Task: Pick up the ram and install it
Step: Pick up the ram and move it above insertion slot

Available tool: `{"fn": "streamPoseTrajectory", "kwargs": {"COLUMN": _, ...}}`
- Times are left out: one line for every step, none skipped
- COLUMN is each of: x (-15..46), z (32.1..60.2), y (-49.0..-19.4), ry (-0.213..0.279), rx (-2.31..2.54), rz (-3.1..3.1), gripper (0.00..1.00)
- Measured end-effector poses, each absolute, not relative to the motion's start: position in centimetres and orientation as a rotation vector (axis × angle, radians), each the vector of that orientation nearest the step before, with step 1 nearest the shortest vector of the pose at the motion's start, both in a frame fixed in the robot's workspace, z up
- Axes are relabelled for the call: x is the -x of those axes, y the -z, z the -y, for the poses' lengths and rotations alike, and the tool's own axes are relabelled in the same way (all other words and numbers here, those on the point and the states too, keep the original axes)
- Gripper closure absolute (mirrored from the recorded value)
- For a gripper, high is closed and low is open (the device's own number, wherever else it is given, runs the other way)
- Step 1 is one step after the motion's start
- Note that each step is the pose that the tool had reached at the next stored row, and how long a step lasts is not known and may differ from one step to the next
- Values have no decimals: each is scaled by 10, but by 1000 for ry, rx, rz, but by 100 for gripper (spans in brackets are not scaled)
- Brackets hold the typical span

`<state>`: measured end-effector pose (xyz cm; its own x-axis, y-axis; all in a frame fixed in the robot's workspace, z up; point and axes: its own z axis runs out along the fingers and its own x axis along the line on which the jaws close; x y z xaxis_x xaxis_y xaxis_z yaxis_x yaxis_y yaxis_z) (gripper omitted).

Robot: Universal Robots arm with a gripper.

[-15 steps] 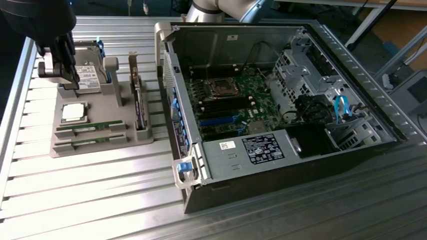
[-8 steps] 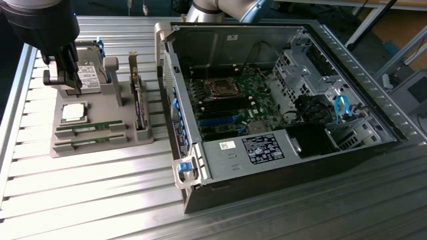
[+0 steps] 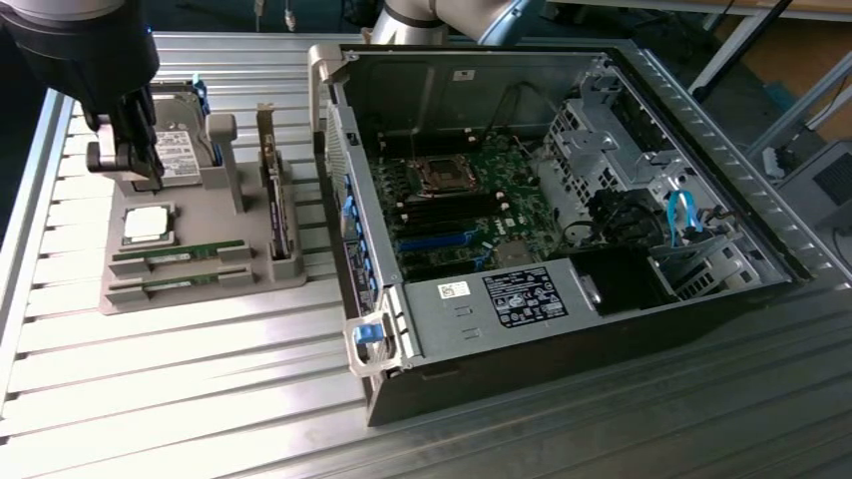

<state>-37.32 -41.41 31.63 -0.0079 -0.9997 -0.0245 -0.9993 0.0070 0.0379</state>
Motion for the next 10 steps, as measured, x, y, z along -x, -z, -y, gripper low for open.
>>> {"fn": "streamPoseTrajectory", "kwargs": {"x": 373, "z": 416, "y": -316, "ry": 69, "rx": -2206, "rz": 2222, "gripper": 76}}
{"fn": "streamPoseTrajectory", "kwargs": {"x": 373, "z": 417, "y": -316, "ry": 69, "rx": -2206, "rz": 2223, "gripper": 76}}
{"fn": "streamPoseTrajectory", "kwargs": {"x": 373, "z": 419, "y": -316, "ry": 69, "rx": -2206, "rz": 2223, "gripper": 76}}
{"fn": "streamPoseTrajectory", "kwargs": {"x": 373, "z": 421, "y": -316, "ry": 69, "rx": -2206, "rz": 2222, "gripper": 76}}
{"fn": "streamPoseTrajectory", "kwargs": {"x": 373, "z": 423, "y": -316, "ry": 69, "rx": -2206, "rz": 2223, "gripper": 76}}
{"fn": "streamPoseTrajectory", "kwargs": {"x": 373, "z": 425, "y": -316, "ry": 69, "rx": -2206, "rz": 2223, "gripper": 76}}
{"fn": "streamPoseTrajectory", "kwargs": {"x": 373, "z": 427, "y": -316, "ry": 69, "rx": -2206, "rz": 2222, "gripper": 76}}
{"fn": "streamPoseTrajectory", "kwargs": {"x": 373, "z": 428, "y": -316, "ry": 69, "rx": -2206, "rz": 2223, "gripper": 76}}
{"fn": "streamPoseTrajectory", "kwargs": {"x": 373, "z": 430, "y": -316, "ry": 69, "rx": -2206, "rz": 2223, "gripper": 76}}
{"fn": "streamPoseTrajectory", "kwargs": {"x": 373, "z": 432, "y": -316, "ry": 69, "rx": -2206, "rz": 2223, "gripper": 76}}
